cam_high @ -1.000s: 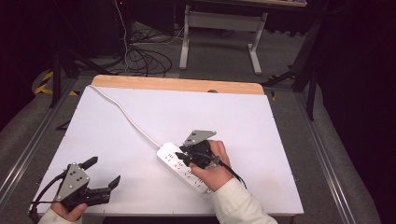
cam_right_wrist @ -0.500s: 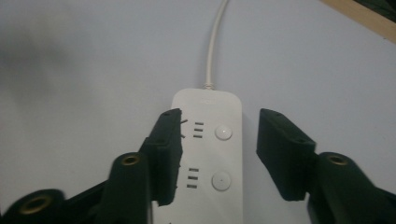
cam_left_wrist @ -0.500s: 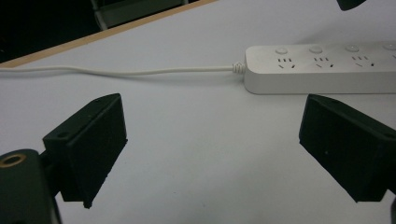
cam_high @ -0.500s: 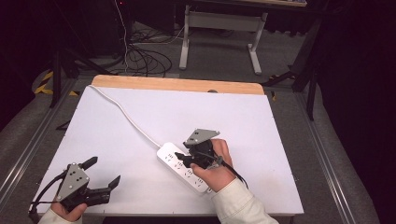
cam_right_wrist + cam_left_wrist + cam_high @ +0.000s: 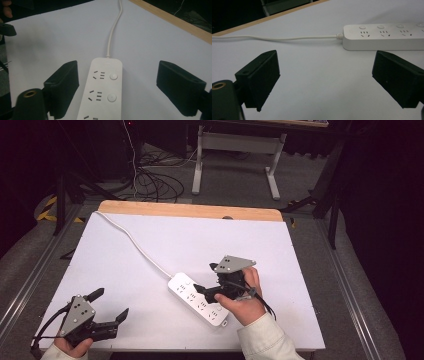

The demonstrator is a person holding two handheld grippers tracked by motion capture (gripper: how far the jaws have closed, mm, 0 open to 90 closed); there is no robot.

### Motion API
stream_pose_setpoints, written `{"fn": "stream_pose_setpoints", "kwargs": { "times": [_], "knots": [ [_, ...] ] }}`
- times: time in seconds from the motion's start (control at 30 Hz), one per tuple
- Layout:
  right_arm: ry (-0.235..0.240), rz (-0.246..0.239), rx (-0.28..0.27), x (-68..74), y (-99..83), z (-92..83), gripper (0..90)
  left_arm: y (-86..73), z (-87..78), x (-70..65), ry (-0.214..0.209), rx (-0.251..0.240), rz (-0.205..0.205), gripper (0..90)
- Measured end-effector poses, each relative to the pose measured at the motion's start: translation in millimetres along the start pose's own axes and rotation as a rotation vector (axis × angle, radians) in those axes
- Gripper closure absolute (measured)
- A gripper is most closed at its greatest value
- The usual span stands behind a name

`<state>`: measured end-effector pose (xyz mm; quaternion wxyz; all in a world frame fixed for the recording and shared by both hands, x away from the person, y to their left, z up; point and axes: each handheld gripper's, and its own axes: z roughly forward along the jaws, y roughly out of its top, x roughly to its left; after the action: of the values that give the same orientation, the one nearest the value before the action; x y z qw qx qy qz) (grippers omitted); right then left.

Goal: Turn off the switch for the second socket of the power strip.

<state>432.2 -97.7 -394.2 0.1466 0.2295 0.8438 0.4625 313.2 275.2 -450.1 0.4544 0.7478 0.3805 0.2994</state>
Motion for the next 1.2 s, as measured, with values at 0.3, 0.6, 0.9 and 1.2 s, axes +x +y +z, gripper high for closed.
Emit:
{"fn": "stream_pose_setpoints", "kwargs": {
  "times": [0.3, 0.6, 0.9, 1.2],
  "knots": [
    [0.016, 0.022, -0.027, -14.3, -13.4, -21.0, 11.9, 0.7, -1.2, -0.7, -0.005, 0.0, 0.001, 8.4],
    [0.006, 0.047, -0.057, -26.1, -35.0, -40.0, 8.3, 1.1, -3.0, -1.7, -0.016, -0.013, -0.011, 7.8],
    [-0.014, 0.071, -0.065, -35.1, -58.1, -54.6, 7.6, 0.9, -2.9, -1.8, -0.011, -0.013, -0.009, 7.5],
    [-0.008, 0.107, -0.088, -43.2, -85.8, -63.6, 6.9, 0.0, -2.9, -1.3, -0.008, -0.015, -0.014, 7.4]
  ]
}}
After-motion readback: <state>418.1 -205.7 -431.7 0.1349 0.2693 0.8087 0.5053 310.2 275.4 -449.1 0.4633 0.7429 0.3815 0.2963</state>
